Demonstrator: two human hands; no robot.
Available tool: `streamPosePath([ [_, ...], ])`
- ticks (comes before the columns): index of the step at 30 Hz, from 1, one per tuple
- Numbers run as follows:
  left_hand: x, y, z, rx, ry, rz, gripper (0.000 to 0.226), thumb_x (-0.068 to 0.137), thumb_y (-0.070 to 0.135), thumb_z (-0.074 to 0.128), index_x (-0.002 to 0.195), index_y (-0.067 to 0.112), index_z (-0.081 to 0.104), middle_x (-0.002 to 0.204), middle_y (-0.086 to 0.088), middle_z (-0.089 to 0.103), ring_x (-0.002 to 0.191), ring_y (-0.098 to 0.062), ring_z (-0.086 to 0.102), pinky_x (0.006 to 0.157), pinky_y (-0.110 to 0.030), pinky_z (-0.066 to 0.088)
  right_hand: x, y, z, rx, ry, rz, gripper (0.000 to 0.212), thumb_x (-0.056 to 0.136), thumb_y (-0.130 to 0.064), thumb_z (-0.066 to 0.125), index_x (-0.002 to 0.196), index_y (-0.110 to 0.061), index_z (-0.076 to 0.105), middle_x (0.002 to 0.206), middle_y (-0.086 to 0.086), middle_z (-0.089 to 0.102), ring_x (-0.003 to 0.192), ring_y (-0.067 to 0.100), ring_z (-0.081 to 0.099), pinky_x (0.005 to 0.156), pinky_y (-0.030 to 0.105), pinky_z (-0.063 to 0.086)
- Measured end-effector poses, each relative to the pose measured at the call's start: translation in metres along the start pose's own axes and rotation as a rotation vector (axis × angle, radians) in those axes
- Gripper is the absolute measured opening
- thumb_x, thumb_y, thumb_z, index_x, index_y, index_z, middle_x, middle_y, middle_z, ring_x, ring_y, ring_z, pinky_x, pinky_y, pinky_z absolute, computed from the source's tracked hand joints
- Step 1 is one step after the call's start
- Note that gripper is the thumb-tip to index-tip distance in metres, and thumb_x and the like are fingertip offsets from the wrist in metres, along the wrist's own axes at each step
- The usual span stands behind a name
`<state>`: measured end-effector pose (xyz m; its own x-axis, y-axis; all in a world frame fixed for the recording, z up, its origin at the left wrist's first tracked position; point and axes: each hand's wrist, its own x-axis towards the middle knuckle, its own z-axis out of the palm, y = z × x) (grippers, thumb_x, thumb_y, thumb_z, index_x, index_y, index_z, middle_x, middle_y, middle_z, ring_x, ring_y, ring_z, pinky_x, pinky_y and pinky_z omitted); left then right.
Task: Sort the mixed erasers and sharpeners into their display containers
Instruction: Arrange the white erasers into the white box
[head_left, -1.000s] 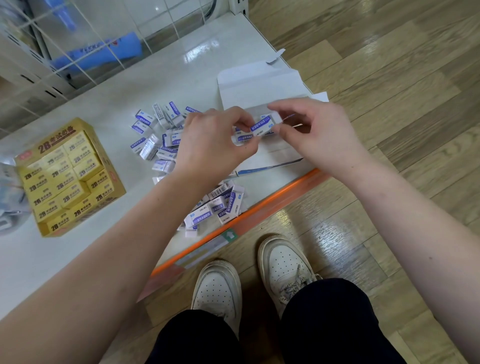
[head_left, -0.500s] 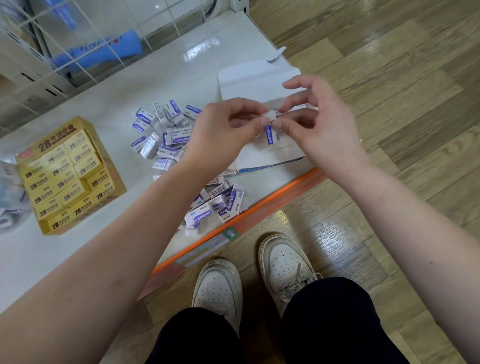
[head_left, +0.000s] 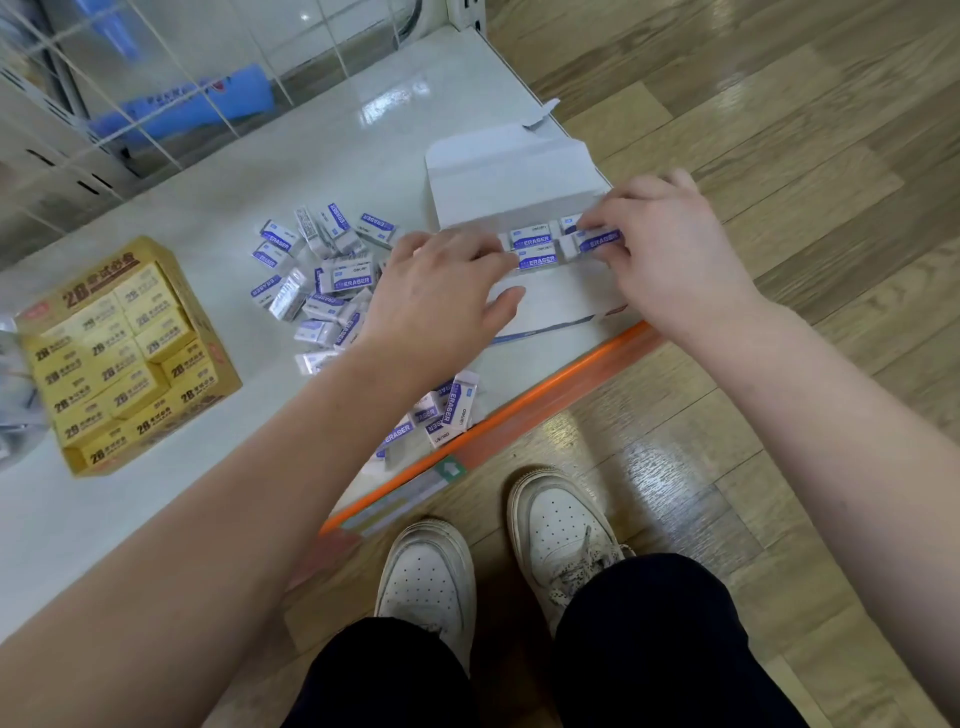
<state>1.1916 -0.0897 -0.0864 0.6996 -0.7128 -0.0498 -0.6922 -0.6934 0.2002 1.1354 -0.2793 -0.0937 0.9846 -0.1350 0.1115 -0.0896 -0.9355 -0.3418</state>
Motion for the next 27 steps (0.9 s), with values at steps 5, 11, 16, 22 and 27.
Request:
streamPosePath([
  [5, -0.006, 0.002, 0.004, 0.110, -0.051, 0.009, 0.043, 0.099, 0.038, 0.030, 0.137, 0.025, 0.048, 0.139, 0.005, 0.047, 0.124, -0.020, 0.046, 0.112, -0.039, 0.015, 0.000, -0.007, 0.002, -0.113, -0.028, 0.067, 0.027, 0.088, -0.011, 0.056, 0.113, -0.014, 0.066, 0.113, 0.008, 0.052, 0.102, 0.032, 0.039, 0.077, 0.038, 0.034],
  [11, -0.013, 0.005, 0.010, 0.131, -0.042, -0.011, 0.051, 0.096, 0.037, 0.024, 0.138, 0.019, 0.048, 0.140, -0.003, 0.048, 0.125, -0.027, 0.046, 0.114, -0.048, 0.015, 0.000, -0.009, 0.003, -0.102, 0.032, 0.144, 0.019, 0.085, -0.018, 0.058, 0.104, -0.015, 0.063, 0.110, 0.004, 0.056, 0.101, 0.030, 0.042, 0.072, 0.036, 0.034],
  [16, -0.012, 0.006, 0.009, 0.152, -0.109, -0.031, 0.046, 0.102, 0.033, 0.026, 0.147, 0.024, 0.030, 0.151, 0.003, 0.031, 0.137, -0.019, 0.031, 0.116, -0.045, 0.003, -0.002, -0.010, 0.006, -0.121, 0.051, 0.178, 0.012, 0.085, -0.018, 0.059, 0.094, -0.015, 0.067, 0.109, 0.000, 0.056, 0.099, 0.029, 0.042, 0.067, 0.032, 0.029],
  [22, -0.013, 0.005, 0.011, 0.135, -0.095, -0.022, 0.047, 0.102, 0.032, 0.024, 0.148, 0.025, 0.027, 0.153, 0.008, 0.029, 0.140, -0.013, 0.025, 0.116, -0.044, -0.001, -0.001, -0.012, 0.006, -0.153, 0.046, 0.174, 0.014, 0.085, -0.018, 0.058, 0.094, -0.015, 0.068, 0.109, 0.000, 0.056, 0.099, 0.030, 0.042, 0.068, 0.033, 0.029],
  [27, -0.014, 0.000, 0.009, 0.046, 0.043, -0.002, 0.052, 0.093, 0.035, 0.025, 0.120, 0.012, 0.062, 0.123, -0.004, 0.061, 0.108, -0.024, 0.059, 0.113, -0.045, 0.018, -0.002, -0.014, 0.006, -0.157, 0.037, 0.177, 0.014, 0.085, -0.019, 0.059, 0.095, -0.013, 0.067, 0.110, 0.003, 0.055, 0.100, 0.031, 0.041, 0.069, 0.034, 0.031],
])
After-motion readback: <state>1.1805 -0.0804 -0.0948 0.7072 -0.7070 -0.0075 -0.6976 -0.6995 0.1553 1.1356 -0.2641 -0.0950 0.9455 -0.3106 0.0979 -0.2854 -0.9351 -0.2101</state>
